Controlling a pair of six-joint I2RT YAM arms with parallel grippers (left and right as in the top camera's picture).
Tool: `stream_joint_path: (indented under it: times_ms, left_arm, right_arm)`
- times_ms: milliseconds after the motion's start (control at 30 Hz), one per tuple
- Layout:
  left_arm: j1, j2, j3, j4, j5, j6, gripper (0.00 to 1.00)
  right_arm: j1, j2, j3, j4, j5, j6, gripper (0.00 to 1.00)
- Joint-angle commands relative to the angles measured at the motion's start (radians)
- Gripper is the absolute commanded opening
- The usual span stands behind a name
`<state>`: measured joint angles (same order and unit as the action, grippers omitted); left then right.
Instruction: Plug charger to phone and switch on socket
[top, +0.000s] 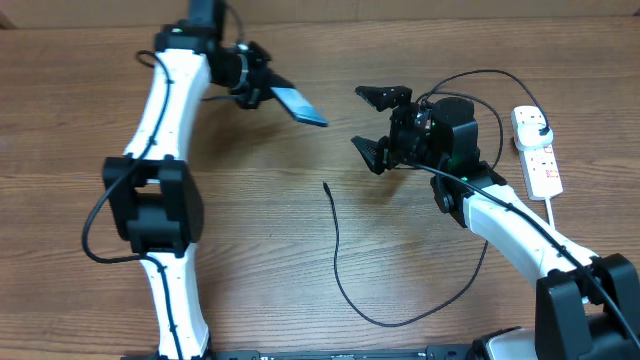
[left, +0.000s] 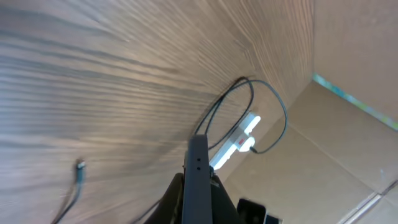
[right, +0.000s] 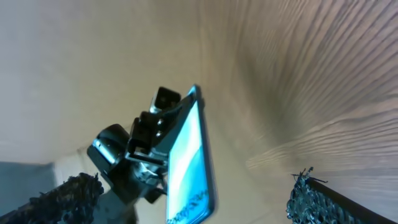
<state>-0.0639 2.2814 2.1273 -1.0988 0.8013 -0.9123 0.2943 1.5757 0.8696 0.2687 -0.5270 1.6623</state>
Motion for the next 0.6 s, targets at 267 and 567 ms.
stream_joint_path:
  times_ms: [267, 567]
  left_arm:
    - [0.119, -0.042, 0.016, -0.056, 0.463, 0.467, 0.04]
    - [0.116, -0.042, 0.016, -0.062, 0.441, 0.480, 0.04]
  right_arm:
    - [-0.007, -0.007, 0.021, -0.029, -0.125, -0.438, 0.99]
    - [-0.007, -0.007, 0.324, -0.556, 0.015, -0.735, 0.99]
